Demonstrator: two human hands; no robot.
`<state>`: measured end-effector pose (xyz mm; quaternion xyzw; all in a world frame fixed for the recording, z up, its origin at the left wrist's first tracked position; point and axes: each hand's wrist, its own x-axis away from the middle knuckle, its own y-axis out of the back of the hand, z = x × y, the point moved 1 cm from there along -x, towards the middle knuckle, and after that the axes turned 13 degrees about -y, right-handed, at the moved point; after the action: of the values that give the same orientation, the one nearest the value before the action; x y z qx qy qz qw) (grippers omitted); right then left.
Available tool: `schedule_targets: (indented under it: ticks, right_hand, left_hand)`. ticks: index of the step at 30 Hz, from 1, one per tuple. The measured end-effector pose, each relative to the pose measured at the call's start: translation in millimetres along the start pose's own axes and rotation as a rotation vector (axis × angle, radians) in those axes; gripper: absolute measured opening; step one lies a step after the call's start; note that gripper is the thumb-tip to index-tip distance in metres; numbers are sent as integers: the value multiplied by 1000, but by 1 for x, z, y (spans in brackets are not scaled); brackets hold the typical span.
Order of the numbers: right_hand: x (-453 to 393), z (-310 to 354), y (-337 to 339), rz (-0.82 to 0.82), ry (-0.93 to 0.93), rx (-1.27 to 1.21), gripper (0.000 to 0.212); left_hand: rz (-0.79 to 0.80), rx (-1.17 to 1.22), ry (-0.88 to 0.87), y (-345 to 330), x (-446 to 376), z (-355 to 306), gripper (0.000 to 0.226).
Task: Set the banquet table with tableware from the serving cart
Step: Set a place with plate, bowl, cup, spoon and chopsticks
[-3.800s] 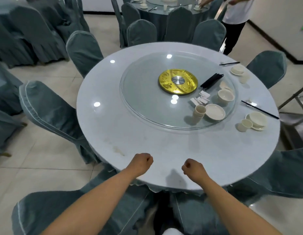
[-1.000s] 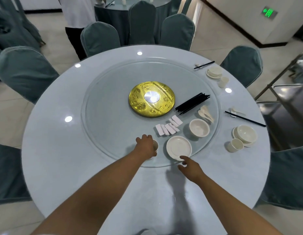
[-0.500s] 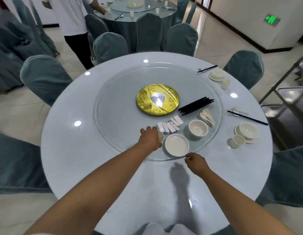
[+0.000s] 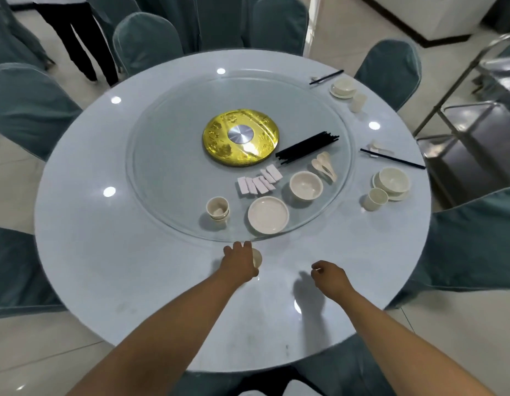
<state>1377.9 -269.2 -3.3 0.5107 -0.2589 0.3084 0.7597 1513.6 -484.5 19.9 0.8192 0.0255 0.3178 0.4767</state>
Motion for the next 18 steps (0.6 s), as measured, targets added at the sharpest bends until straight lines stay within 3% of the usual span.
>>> schedule_targets:
  ticks: [8, 18]
  right_hand:
    - [-11, -8, -11, 73, 20, 22, 31]
    - [-26, 17, -15, 76, 43, 31, 33]
  left_hand:
    - [-2, 90, 67, -25, 3, 6, 77]
    - [3, 198, -35, -51, -16, -17, 79]
